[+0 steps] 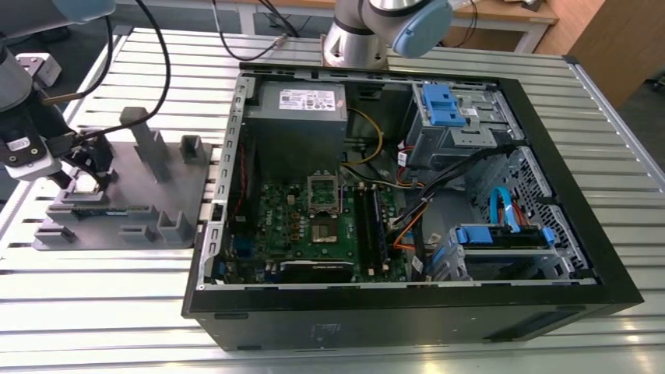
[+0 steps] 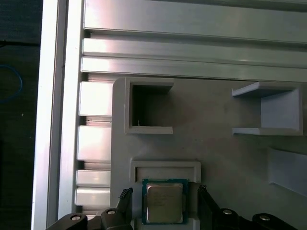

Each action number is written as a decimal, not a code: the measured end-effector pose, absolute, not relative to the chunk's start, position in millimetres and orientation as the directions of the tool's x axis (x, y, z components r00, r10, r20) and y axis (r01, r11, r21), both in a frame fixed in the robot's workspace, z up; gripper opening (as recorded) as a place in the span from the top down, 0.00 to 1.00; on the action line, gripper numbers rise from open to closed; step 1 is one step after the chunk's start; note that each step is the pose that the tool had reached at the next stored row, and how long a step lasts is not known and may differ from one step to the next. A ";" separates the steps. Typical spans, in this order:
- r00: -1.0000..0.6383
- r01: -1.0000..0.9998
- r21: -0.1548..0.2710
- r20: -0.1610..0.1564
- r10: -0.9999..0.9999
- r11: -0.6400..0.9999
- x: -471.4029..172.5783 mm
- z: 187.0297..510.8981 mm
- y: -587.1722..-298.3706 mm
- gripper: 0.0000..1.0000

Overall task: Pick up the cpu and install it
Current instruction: 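Pick up the cpu and move it towards the insertion slot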

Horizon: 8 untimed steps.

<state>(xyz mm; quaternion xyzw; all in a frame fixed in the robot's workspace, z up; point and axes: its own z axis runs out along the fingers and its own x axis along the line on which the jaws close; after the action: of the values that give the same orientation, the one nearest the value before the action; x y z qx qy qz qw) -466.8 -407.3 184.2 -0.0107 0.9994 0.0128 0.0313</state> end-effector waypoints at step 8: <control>-0.998 -0.022 0.025 -0.063 -0.020 0.999 -466.9 182.1 -406.4 0.35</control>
<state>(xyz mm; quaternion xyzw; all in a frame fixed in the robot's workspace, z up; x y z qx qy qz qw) -466.9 -406.4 182.1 -0.0106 0.9994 0.0129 0.0312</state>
